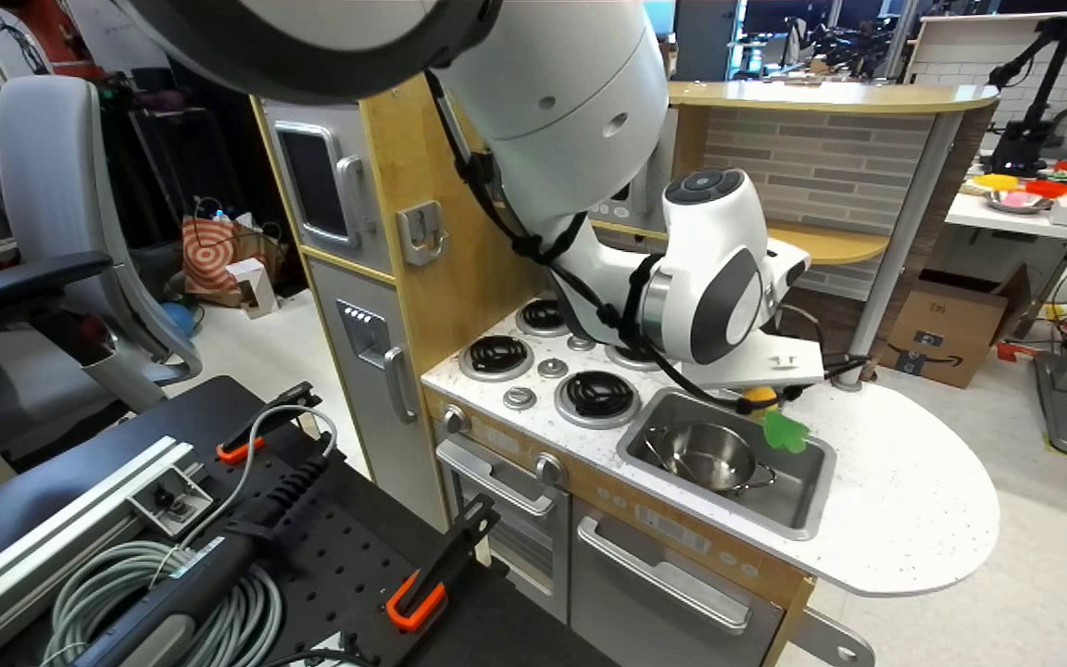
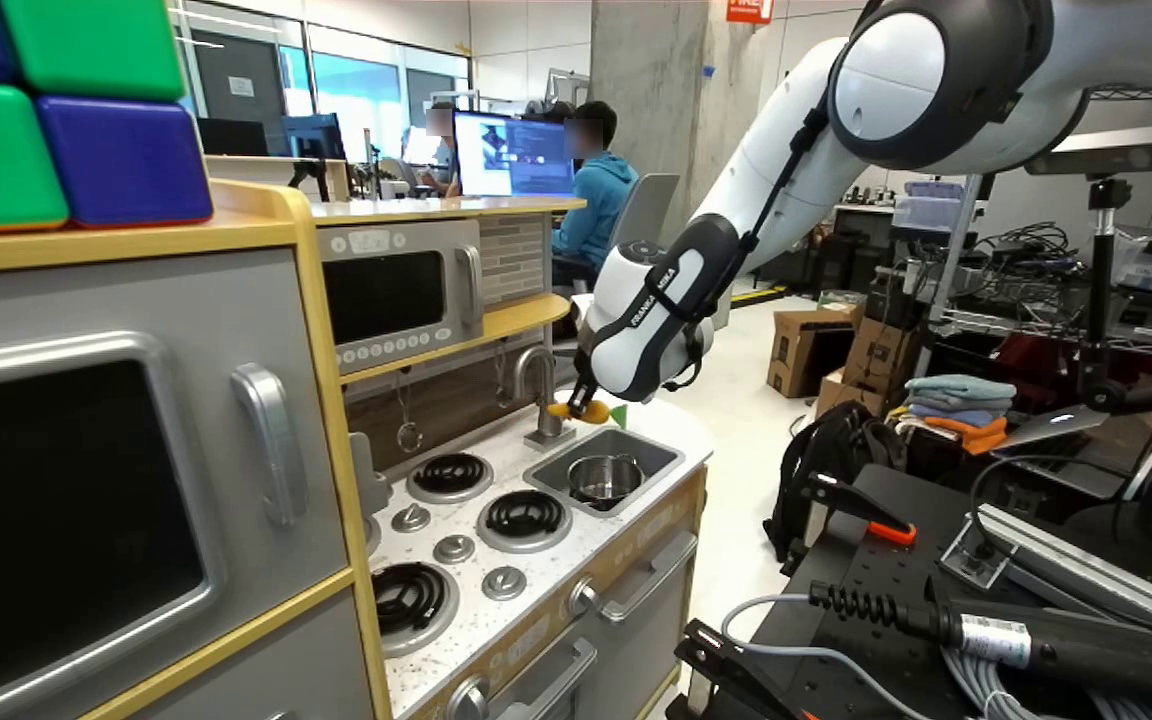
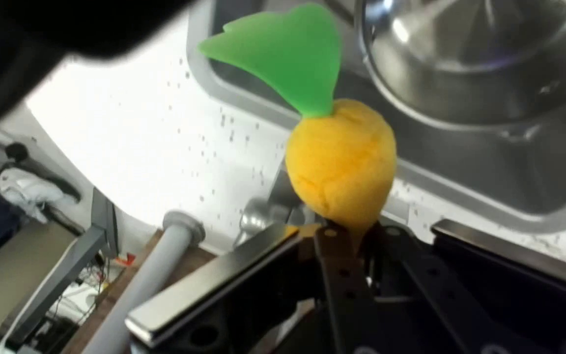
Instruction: Pick up the carrot plush toy from the stove and put it in the bowl
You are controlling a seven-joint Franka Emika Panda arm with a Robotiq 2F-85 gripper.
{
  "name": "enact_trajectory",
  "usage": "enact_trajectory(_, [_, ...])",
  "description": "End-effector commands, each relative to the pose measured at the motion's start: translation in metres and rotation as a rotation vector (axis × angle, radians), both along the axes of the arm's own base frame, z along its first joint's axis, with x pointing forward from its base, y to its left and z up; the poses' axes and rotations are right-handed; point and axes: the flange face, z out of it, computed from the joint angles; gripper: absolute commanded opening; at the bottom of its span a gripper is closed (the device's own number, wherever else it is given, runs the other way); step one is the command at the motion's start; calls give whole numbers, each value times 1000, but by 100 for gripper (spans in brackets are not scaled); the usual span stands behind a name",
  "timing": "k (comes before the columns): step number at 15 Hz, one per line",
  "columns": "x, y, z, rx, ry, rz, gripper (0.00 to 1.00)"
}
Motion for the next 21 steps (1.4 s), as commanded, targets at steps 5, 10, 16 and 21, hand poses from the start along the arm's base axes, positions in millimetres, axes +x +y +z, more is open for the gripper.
enact_trajectory(5, [-30, 33, -32, 268, 234, -82, 3])
enact_trajectory(10, [-35, 39, -38, 359, 292, -155, 49])
enact_trajectory(16, [-37, 34, -33, 387, 263, -194, 95])
enact_trajectory(21, [-36, 20, -22, 427, 250, -234, 75])
